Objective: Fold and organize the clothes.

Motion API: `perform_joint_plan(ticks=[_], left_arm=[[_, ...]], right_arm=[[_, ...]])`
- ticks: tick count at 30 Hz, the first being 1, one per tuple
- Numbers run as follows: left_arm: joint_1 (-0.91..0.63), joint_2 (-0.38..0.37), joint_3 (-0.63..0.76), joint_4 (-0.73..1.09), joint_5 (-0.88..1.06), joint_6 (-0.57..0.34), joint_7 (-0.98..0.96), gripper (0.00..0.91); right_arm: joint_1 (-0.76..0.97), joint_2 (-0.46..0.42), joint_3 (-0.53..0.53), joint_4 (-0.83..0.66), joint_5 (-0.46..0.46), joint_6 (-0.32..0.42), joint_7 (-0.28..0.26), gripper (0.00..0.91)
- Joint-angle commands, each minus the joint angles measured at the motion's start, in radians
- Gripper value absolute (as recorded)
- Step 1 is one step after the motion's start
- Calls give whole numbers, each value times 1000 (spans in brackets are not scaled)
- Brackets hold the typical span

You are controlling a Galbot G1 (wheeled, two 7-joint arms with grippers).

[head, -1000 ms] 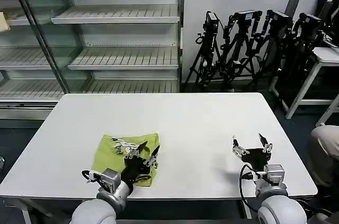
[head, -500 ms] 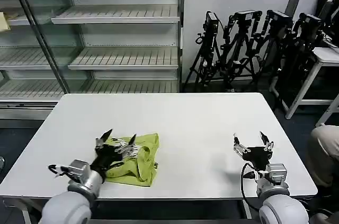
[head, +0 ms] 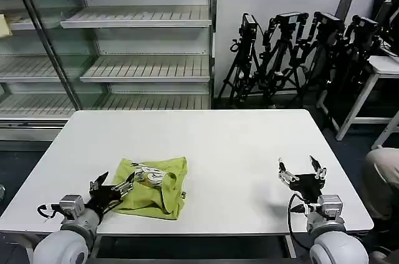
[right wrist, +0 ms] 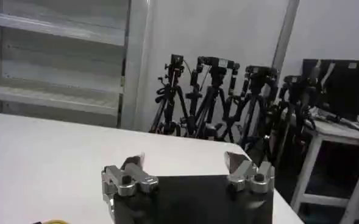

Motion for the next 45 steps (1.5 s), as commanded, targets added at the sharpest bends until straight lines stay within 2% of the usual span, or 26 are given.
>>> perform_joint_plan(ticks=[1, 5, 6, 7, 8, 29, 33, 36, 37, 39, 45], left_arm=[[-36, -21, -35, 151, -50, 10, 29, 907], [-47, -20, -23, 176, -50, 9, 32, 907], [-48, -20, -22, 180, -50, 9, 35, 786], [-49, -20, -21, 181, -51, 9, 35, 433], [-50, -23, -21, 181, -64, 7, 36, 20], [-29, -44, 10, 133, -65, 2, 43, 10], [-37, -23, 1, 133, -14, -13, 44, 10], [-46, 29, -39, 129, -11, -5, 40, 10], [-47, 81, -79, 124, -11, 3, 40, 10], [-44, 133, -125, 122, -14, 13, 44, 10], [26, 402, -381, 183, -17, 17, 93, 10]], right_arm=[[-3, -4, 2, -3, 2, 4, 0, 907], [2, -7, 3, -5, 4, 3, 0, 907], [3, -7, 4, -7, 4, 3, 0, 907], [3, -7, 4, -8, 4, 3, 0, 907], [6, -8, 4, -10, 5, 2, 0, 907], [28, 0, -21, -25, 4, 3, 3, 907], [24, -4, -21, -23, 4, 5, 2, 907], [25, -10, -18, -23, 5, 6, 3, 907], [27, -12, -17, -23, 6, 7, 3, 907], [29, -15, -18, -24, 9, 8, 2, 907], [57, -6, -59, -45, 8, 22, 0, 907]])
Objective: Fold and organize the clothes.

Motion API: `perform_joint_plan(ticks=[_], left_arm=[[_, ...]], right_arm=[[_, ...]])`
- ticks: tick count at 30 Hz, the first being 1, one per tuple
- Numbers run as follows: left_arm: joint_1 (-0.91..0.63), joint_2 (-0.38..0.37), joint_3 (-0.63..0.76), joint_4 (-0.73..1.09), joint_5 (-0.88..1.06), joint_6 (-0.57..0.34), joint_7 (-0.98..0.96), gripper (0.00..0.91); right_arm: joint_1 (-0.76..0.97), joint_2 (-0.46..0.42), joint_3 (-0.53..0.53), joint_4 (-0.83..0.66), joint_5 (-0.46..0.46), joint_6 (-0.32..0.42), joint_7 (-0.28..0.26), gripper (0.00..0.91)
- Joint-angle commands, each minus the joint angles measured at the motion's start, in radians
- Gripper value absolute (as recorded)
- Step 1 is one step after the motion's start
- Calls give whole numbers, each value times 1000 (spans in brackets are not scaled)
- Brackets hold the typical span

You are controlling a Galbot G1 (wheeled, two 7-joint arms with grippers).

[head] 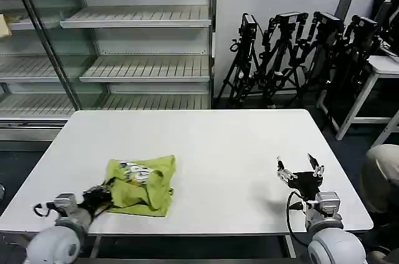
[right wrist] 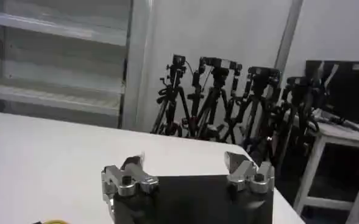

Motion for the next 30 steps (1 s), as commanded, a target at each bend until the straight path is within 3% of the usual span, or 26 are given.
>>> perform_joint_plan(ticks=[1, 2, 5, 9, 12, 13, 15, 16, 22, 25, 30], left_arm=[[77, 402, -373, 71, 10, 7, 54, 10], [89, 468, -423, 103, -6, 8, 57, 10], [102, 559, -520, 152, -8, 8, 62, 10], [76, 556, -499, 69, 62, 8, 62, 10], [70, 452, -356, -113, 173, 8, 59, 10], [67, 378, -247, -187, 228, 8, 57, 10], [60, 313, -113, -247, 289, 8, 52, 10], [58, 227, 26, -289, 358, 8, 49, 10], [-3, 21, 412, -326, 476, 7, 16, 10], [-28, -33, 524, -295, 474, 7, -17, 10], [-140, -125, 584, -212, 462, 8, -88, 20]], right_arm=[[31, 10, -45, -21, 0, 11, -1, 907], [38, 12, -53, -26, -1, 12, -2, 907], [55, 19, -75, -34, -2, 14, -1, 907], [65, 22, -81, -38, -2, 16, -2, 907], [60, 20, -68, -41, -1, 18, -2, 907], [56, 19, -64, -42, -1, 19, -2, 907], [47, 18, -52, -43, -1, 21, -2, 907], [39, 16, -45, -41, -1, 21, -2, 907], [16, 13, -19, -31, -3, 16, -1, 907], [10, 16, -8, -27, -7, 13, -2, 907], [8, 13, 15, -26, -6, 13, -2, 907]])
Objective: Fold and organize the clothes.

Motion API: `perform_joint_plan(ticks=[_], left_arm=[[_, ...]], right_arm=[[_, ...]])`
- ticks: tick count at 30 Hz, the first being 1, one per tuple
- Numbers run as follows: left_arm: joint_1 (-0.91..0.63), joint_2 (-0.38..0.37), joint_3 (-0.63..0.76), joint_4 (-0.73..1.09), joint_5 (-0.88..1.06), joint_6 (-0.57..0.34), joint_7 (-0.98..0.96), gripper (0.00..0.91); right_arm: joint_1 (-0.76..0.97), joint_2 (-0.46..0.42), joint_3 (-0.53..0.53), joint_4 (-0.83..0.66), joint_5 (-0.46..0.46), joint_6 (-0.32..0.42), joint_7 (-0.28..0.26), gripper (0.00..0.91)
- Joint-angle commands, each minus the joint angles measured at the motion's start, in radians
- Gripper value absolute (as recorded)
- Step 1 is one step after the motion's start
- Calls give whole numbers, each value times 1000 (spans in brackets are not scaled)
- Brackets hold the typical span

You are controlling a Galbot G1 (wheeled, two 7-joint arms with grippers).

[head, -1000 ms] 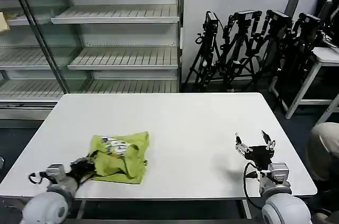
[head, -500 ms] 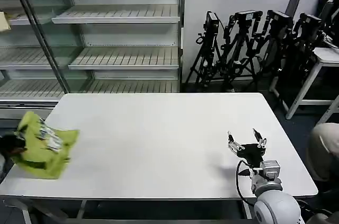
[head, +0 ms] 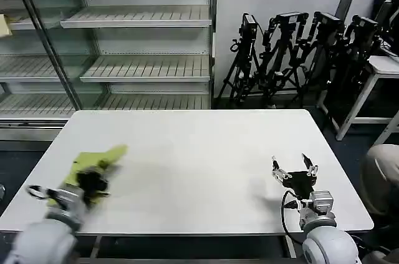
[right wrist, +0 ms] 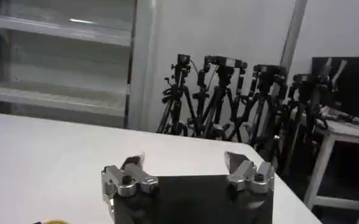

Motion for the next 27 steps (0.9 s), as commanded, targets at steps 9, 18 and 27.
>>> perform_joint_plan(ticks=[9, 18, 27], left_arm=[[-325, -358, 526, 86, -70, 4, -320, 20], [-354, -494, 575, 133, -170, 3, -460, 20], [-379, -645, 580, 226, -167, 2, -499, 907]], right_arm=[[7, -14, 61, 0, 1, -8, -1, 907], [98, -64, 104, -20, 50, -48, -54, 907], [162, -117, 108, -92, 88, -44, -112, 907]])
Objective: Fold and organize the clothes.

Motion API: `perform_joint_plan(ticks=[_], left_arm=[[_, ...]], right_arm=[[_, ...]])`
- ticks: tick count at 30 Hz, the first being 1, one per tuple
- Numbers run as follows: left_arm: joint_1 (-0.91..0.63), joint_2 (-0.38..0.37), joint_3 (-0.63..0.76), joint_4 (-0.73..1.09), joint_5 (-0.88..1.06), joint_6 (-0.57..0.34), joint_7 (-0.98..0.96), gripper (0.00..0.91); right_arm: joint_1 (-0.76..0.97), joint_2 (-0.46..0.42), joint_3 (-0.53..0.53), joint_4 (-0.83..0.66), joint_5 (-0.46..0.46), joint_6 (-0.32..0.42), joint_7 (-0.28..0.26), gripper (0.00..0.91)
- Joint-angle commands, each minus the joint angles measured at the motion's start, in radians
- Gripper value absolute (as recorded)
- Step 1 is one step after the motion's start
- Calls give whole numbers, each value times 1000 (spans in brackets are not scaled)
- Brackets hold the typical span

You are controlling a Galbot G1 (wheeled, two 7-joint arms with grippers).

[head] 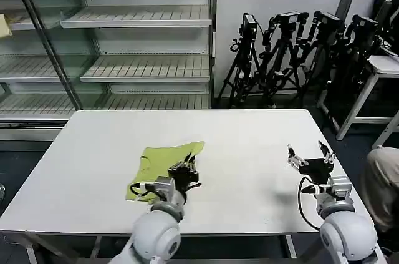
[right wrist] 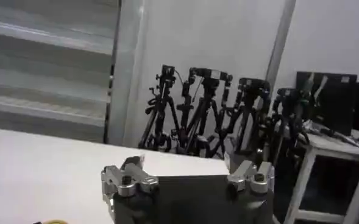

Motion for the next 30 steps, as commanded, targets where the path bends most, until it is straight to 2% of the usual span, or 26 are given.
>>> perform_joint_plan(ticks=[1, 8, 11, 15, 18, 24, 28, 30], left_arm=[[-70, -208, 61, 100, -56, -2, -117, 907], [-86, -184, 59, 69, -92, -3, -75, 907], [-74, -148, 69, 21, -88, -3, -35, 907], [-45, -59, 30, -53, -37, -8, 32, 907], [-29, 9, -91, -57, 36, -87, 147, 907], [68, 171, -477, 62, 181, -358, 512, 907], [112, 214, -644, 136, 149, -416, 592, 907], [126, 218, -685, 159, 143, -433, 606, 907]], right_arm=[[77, -54, 16, -61, 42, -7, -59, 907], [57, -42, 26, -51, 39, 0, -63, 907], [57, -37, 29, -51, 39, 2, -62, 907], [70, -19, 18, -58, 32, 25, -70, 907], [88, 9, -8, -69, 1, 53, -73, 907], [116, 58, -79, -94, -60, 121, -75, 907], [150, 93, -138, -107, -107, 48, -76, 907], [169, 110, -173, -133, -103, 79, -79, 907]])
